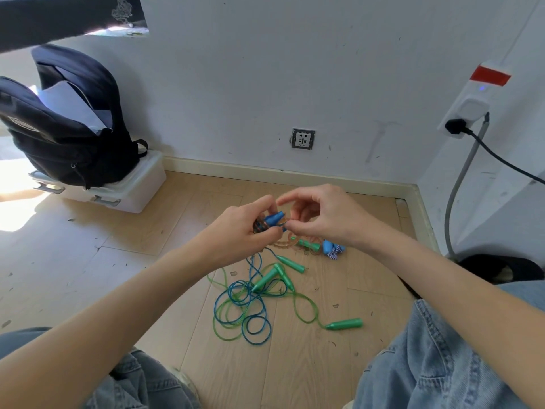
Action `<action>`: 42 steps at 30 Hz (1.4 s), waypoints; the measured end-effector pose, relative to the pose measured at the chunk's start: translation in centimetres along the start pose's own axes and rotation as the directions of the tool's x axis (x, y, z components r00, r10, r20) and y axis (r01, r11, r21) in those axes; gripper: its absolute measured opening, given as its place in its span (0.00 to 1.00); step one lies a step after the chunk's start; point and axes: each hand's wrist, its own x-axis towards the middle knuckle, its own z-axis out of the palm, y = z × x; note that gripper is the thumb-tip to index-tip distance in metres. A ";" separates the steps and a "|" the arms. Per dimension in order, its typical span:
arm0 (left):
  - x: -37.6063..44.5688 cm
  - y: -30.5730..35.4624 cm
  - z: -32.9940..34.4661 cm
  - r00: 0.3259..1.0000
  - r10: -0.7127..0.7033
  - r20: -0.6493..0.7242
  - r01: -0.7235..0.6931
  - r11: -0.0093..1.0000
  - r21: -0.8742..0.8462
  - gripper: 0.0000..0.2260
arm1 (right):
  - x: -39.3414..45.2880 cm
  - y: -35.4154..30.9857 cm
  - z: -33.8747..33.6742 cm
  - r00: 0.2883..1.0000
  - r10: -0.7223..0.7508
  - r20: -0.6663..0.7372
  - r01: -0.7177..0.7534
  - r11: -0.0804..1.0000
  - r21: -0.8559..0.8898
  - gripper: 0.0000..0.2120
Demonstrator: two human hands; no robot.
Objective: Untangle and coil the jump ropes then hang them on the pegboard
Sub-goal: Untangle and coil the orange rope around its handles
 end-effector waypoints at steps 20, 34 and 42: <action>-1.3 -0.7 -0.4 0.926 0.375 0.042 -0.354 0.824 0.443 0.11 | -1.0 0.4 -0.1 0.973 0.065 0.221 -0.134 0.941 0.310 0.04; -1.4 -0.1 0.2 0.785 0.590 0.190 -0.575 0.576 0.581 0.13 | -0.5 0.3 0.1 0.888 0.111 0.447 -0.147 0.988 0.047 0.06; -1.2 0.2 0.3 0.746 0.644 0.170 -0.612 0.561 0.557 0.12 | -0.5 1.3 1.0 0.910 0.178 0.375 -0.280 0.931 0.235 0.09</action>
